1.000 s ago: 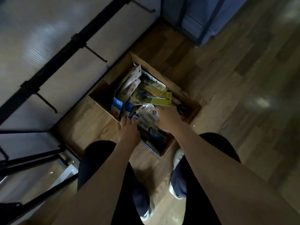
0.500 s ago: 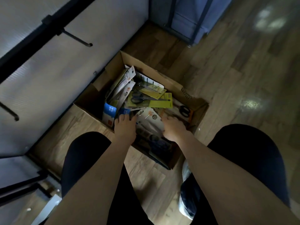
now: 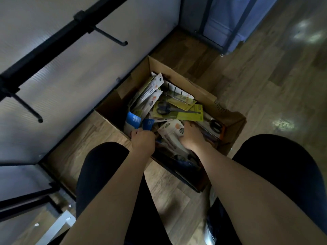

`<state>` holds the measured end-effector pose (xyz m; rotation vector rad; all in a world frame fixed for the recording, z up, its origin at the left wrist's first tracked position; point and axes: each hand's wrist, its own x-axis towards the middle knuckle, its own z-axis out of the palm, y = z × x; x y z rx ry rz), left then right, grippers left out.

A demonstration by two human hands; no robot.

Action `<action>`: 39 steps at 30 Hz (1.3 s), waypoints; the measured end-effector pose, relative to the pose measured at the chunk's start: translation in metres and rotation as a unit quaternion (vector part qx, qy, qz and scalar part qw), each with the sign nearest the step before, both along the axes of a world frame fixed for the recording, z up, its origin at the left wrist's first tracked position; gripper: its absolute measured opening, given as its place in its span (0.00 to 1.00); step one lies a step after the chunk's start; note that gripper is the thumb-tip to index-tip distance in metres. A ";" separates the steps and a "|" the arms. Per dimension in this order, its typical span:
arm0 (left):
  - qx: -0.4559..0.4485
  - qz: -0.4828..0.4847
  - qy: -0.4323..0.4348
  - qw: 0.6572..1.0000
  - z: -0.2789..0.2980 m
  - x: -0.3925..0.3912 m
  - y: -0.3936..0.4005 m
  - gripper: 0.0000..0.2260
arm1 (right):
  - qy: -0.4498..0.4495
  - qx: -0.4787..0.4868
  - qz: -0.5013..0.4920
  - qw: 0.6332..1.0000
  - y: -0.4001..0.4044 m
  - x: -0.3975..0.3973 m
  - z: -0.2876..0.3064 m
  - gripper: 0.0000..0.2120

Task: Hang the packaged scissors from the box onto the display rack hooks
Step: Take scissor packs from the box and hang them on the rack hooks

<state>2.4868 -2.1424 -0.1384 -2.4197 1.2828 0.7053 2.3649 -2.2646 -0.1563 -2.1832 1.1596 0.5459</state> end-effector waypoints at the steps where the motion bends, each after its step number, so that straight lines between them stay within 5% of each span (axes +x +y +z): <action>1: -0.009 -0.001 0.002 1.000 -0.001 0.000 0.000 0.12 | -0.007 -0.001 -0.005 1.000 -0.001 0.003 -0.001 0.33; 13: -0.103 0.142 0.143 0.974 0.021 0.000 -0.004 0.15 | -0.006 0.012 -0.002 1.000 -0.001 0.015 -0.012 0.14; 24: -0.046 0.141 0.146 0.978 0.027 0.005 -0.002 0.09 | 0.000 0.127 0.055 0.990 -0.003 0.019 -0.005 0.17; 33: -0.001 0.105 0.115 0.988 0.036 -0.003 -0.008 0.15 | 0.017 0.074 0.163 0.984 0.005 0.010 -0.002 0.15; 39: -0.099 0.189 0.139 0.967 0.065 -0.018 -0.015 0.15 | -0.029 0.009 0.090 0.995 0.009 0.000 0.025 0.09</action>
